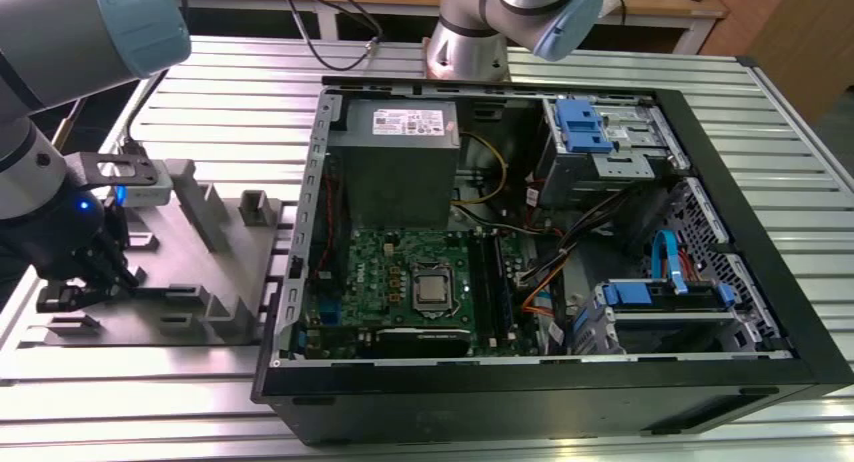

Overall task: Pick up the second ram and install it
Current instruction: 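Pick up the second ram and move it above second insertion slot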

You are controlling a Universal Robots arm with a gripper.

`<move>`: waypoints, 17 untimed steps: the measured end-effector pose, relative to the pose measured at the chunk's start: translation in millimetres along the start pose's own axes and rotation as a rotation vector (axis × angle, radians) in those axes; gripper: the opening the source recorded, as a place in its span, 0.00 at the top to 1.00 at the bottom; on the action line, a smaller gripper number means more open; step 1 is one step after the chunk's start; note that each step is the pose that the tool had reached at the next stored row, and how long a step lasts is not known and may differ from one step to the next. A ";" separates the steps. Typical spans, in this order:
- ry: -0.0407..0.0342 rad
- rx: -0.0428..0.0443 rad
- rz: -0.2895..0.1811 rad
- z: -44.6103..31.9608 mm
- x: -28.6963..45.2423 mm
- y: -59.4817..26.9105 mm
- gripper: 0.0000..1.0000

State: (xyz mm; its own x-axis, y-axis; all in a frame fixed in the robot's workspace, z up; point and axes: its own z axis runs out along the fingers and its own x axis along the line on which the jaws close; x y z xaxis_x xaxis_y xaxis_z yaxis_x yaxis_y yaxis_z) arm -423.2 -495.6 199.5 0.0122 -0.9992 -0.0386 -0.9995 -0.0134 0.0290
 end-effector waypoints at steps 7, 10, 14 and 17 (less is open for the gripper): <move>0.0000 0.0000 0.000 -0.1 0.0 0.0 0.92; 0.0000 0.0000 0.000 -0.1 0.0 0.0 0.92; -0.0001 0.0000 0.000 -0.2 0.0 0.0 0.92; -0.0002 0.0002 0.005 -0.2 0.0 0.0 0.92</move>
State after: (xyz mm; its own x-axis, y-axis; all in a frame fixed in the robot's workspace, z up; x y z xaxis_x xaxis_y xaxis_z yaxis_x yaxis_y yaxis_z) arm -423.2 -495.6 199.7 0.0071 -0.9992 -0.0387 -0.9995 -0.0082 0.0290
